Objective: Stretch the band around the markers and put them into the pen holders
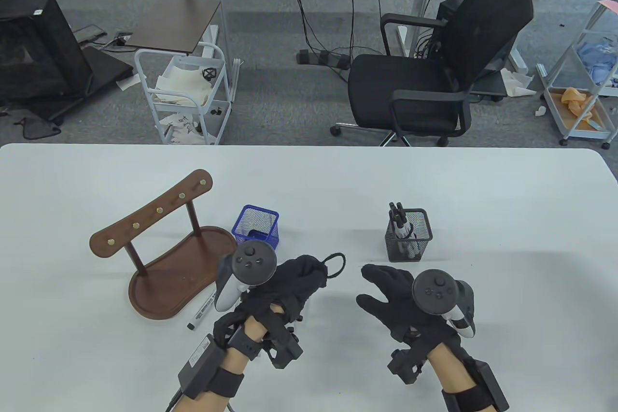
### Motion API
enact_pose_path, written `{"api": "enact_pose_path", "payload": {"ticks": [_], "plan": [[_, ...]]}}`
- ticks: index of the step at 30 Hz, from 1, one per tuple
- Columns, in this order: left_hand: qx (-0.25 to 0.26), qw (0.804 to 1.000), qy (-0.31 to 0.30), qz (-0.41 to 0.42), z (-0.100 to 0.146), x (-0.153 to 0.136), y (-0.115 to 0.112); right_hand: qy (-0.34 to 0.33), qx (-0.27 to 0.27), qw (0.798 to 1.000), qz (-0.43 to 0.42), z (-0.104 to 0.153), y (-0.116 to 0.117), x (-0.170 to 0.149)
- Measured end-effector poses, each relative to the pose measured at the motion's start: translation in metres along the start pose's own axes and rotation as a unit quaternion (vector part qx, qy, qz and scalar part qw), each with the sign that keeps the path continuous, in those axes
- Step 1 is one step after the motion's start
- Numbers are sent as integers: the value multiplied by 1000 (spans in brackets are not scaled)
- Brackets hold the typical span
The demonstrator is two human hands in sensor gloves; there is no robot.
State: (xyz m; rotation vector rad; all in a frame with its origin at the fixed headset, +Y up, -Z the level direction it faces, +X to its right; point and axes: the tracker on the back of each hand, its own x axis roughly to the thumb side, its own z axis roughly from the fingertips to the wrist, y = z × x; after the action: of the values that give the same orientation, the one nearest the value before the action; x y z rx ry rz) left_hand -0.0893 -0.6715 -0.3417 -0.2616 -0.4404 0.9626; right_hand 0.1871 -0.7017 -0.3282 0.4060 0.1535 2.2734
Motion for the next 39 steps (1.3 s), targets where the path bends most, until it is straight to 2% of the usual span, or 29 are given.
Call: {"api": "enact_pose_path", "payload": {"ticks": [8,16,22,29,39], "plan": [[-73,997,-5,-14,-17,-1,-27,-17,16,996,-91,1,-9,-5],[-103,994,-9,-19,-28,1,-42,-14,2,995,-99,1,-10,-6],[-106,994,-6,-7,-32,-3,-47,-14,3,994,-110,1,-11,-8],[-67,998,0,16,-37,-8,-48,-18,31,986,-165,-1,-9,-12],[-76,996,-14,32,-40,-6,-53,-17,36,985,-169,-1,-9,-13]]}}
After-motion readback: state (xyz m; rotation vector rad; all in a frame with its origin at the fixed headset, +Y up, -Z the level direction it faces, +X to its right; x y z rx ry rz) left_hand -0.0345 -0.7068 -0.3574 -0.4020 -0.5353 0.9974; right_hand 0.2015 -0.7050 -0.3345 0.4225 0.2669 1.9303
